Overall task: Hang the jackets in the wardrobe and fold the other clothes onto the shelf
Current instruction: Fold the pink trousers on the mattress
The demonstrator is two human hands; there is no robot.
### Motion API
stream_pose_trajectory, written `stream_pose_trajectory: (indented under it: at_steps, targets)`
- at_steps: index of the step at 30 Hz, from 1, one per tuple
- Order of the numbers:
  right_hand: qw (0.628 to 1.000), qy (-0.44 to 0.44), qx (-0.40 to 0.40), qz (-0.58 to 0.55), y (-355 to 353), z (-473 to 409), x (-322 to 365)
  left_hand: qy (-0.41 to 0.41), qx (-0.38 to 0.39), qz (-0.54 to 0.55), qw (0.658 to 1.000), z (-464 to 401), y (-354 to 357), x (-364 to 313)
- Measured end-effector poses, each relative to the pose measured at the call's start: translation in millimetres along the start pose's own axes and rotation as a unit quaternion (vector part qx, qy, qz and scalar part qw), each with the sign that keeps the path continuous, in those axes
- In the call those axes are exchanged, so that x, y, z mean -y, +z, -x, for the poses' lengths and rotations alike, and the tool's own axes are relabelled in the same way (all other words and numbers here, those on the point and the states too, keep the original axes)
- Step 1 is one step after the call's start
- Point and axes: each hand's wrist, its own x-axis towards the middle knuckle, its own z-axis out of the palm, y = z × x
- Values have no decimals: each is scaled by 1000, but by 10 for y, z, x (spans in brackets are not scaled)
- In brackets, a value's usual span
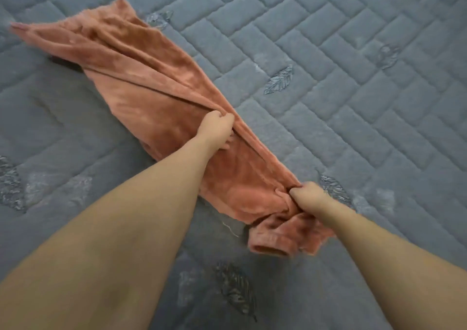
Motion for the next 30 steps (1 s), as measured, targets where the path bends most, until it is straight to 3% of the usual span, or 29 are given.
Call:
stream_pose_trajectory:
  at_steps: [2, 3, 5, 7, 11, 12, 14, 17, 19, 22, 24, 25, 30]
  targets:
    - [996, -12, -78, 28, -339, -167, -321, -4, 40, -125, 991, -62, 338, 61]
    - [998, -20, -54, -15, -419, -206, -457, -12, 36, -199, 979, -54, 451, 150]
    - [991, -20, 70, -108, -383, -200, -670, -11, -4, -332, 943, 53, 609, 355]
    - [979, -45, 150, -129, -234, -206, -836, 50, -41, -417, 907, 281, 751, 526]
    - [992, -93, 64, -63, -162, -334, -1020, 191, -89, -479, 852, 831, 954, 775]
    - [995, -92, 40, -22, -219, -359, -1067, 240, -63, -484, 839, 946, 984, 819]
    - [996, -73, 12, 50, -348, -367, -1190, 289, 59, -517, 804, 1121, 1052, 887]
    - [991, -37, 41, 125, -426, -345, -1369, 242, 181, -603, 738, 1216, 1142, 987]
    - [993, -46, 94, 47, -377, -321, -1459, 227, 207, -656, 690, 1212, 1175, 1046]
    - [956, -45, 178, -227, -304, -206, -1479, 236, 190, -739, 602, 1239, 1206, 1106]
    - [922, -7, 220, -317, -303, -186, -1534, 243, 162, -749, 595, 1282, 1232, 1090]
    - [927, 10, 228, -297, -332, -189, -1587, 243, 167, -739, 606, 1316, 1262, 1065]
    - [976, 78, 202, -19, -676, -312, -1943, 268, 285, -666, 635, 1632, 1839, 1000]
